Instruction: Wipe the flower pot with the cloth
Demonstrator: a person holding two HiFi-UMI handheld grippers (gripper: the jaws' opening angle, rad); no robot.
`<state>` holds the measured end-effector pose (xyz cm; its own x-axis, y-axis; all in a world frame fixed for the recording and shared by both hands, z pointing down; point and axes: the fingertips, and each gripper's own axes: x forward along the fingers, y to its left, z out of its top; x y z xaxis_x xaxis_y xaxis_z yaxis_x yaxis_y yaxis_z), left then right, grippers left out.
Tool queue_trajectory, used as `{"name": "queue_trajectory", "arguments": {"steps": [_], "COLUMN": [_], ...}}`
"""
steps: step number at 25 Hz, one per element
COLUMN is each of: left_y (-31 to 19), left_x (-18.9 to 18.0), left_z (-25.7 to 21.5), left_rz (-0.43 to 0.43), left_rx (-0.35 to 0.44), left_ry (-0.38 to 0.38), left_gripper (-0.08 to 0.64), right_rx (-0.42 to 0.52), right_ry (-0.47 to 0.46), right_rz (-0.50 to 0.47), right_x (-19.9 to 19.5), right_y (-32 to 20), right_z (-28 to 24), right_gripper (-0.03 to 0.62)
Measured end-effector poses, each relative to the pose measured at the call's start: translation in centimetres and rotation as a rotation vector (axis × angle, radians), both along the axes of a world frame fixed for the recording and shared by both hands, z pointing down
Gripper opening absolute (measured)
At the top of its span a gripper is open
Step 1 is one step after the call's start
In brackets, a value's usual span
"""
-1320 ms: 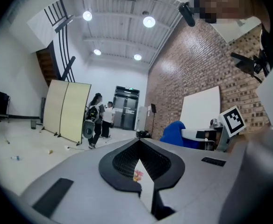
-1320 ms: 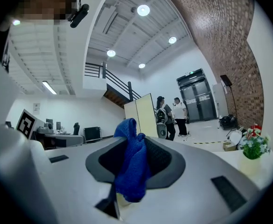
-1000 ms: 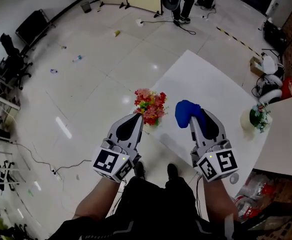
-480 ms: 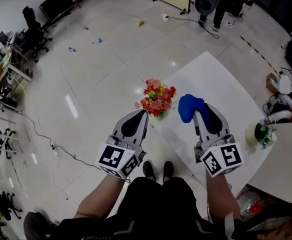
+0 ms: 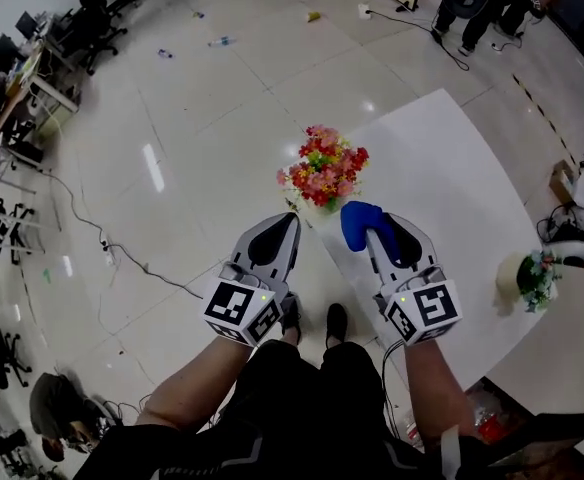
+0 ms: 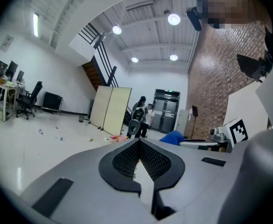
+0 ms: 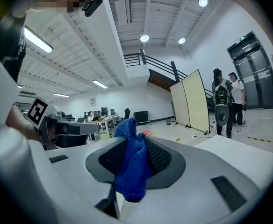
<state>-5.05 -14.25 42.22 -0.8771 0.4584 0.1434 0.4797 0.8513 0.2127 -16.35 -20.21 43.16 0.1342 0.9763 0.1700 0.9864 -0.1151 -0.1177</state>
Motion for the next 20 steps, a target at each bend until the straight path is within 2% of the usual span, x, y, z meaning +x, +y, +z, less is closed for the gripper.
{"name": "queue_trajectory", "arguments": {"steps": [9,13,20], "left_y": [-0.3,-0.2,1.0], "left_x": [0.1,0.9,1.0], "left_z": [9.2,11.9,14.0], "left_rz": [-0.138,-0.187,-0.225], "left_rx": [0.124,0.162,0.140], "left_ry": [0.086,0.096,0.116], "left_gripper": [-0.003,-0.003,-0.003], "right_rx": [0.107,0.147,0.125], "right_ry": [-0.072,-0.055,-0.076], "right_rz": [-0.213,-0.219,-0.230], "right_x": [3.8,5.1,5.1], "right_y": [2.8,4.2,6.1], "right_z": [9.5,13.6,15.3], "right_gripper": [0.098,0.098,0.098]}}
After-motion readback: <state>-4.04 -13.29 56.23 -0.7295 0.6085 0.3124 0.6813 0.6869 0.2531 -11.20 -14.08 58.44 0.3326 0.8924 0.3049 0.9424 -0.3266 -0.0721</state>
